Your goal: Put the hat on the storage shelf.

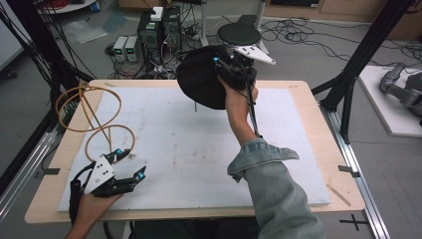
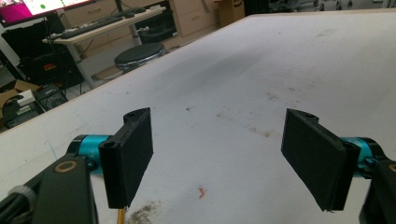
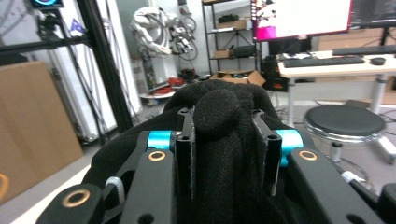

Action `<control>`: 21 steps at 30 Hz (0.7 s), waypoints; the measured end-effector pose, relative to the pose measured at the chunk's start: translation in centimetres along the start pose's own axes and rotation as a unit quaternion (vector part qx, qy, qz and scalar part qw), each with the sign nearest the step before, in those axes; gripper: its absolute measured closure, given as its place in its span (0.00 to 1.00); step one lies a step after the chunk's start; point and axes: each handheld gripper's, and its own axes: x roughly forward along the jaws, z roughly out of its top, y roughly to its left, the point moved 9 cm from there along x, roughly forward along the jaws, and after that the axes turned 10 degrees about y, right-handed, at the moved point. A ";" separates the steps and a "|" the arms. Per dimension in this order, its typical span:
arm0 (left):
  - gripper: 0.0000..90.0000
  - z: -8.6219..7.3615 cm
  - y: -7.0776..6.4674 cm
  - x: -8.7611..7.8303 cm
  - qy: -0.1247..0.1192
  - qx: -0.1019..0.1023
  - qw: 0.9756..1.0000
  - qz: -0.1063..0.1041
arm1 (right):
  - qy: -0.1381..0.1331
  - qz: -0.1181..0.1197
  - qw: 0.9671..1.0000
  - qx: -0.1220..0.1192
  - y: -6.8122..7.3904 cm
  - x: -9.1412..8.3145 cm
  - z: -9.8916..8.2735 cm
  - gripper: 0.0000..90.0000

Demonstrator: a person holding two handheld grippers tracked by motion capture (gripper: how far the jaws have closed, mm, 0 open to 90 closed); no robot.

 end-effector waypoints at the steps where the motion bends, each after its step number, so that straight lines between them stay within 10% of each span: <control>1: 0.28 0.0 0.0 0.0 0.000 0.001 1.000 0.000 | -0.001 0.005 1.000 0.002 0.5 0.1 0.2 0.76; 21: 0.28 -0.2 -0.2 0.0 0.003 0.009 1.000 -0.003 | -0.018 0.089 0.996 -0.001 8.9 2.4 2.8 0.76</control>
